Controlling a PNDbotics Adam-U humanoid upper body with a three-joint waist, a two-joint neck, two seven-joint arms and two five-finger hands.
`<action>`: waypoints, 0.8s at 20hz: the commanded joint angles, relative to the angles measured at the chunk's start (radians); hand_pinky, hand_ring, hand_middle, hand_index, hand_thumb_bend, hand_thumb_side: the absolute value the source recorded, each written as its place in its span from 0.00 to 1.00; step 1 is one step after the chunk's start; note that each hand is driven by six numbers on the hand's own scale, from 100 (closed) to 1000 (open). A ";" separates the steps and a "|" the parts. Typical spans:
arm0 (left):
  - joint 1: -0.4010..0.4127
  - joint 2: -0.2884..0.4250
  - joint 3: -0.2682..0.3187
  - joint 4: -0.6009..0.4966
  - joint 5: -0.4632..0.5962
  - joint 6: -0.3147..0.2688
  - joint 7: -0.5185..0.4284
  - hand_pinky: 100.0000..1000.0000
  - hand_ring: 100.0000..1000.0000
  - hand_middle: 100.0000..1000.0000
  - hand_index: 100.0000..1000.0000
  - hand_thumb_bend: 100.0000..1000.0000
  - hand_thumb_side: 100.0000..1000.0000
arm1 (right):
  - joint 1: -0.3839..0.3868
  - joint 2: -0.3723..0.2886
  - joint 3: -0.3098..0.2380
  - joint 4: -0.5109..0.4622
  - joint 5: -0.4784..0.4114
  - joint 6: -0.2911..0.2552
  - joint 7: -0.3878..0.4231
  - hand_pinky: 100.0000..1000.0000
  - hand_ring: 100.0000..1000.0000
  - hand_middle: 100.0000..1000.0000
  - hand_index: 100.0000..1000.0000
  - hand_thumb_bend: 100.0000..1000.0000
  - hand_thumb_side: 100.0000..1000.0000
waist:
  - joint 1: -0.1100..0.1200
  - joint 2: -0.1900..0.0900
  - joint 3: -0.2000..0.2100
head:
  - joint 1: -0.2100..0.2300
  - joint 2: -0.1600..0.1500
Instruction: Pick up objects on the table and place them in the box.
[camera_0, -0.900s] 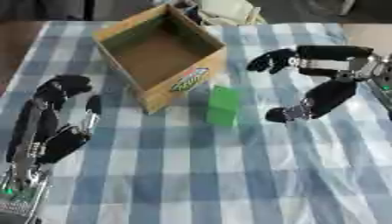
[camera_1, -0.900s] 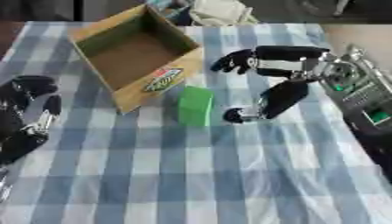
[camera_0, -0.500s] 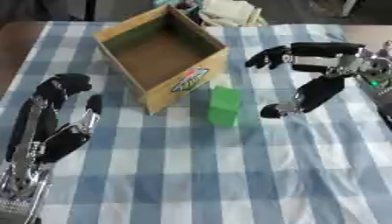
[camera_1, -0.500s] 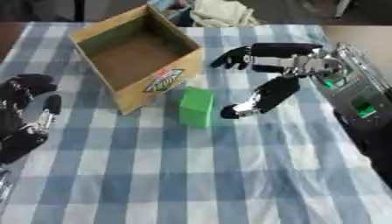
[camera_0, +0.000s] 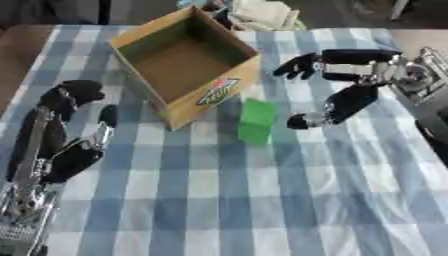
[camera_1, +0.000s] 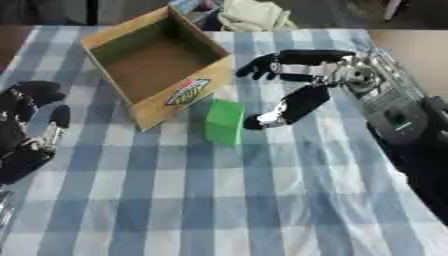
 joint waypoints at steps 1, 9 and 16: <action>-0.011 0.006 0.003 -0.019 0.002 -0.001 -0.003 0.83 0.69 0.65 0.69 0.21 0.24 | -0.026 0.013 -0.003 0.035 0.021 0.000 0.000 0.86 0.92 0.94 1.00 0.43 0.66 | 0.002 -0.019 0.002 | -0.004 0.007; -0.011 0.005 0.001 -0.015 -0.001 0.001 -0.007 0.83 0.69 0.65 0.69 0.22 0.25 | -0.040 0.061 0.008 0.100 0.058 -0.013 -0.001 0.86 0.91 0.94 1.00 0.43 0.68 | 0.003 -0.018 0.005 | -0.003 0.013; -0.009 0.004 0.002 -0.013 -0.004 0.002 -0.007 0.83 0.69 0.65 0.69 0.23 0.25 | -0.043 0.082 0.015 0.116 0.078 -0.021 0.003 0.86 0.91 0.94 1.00 0.42 0.69 | 0.004 -0.017 0.004 | -0.004 0.018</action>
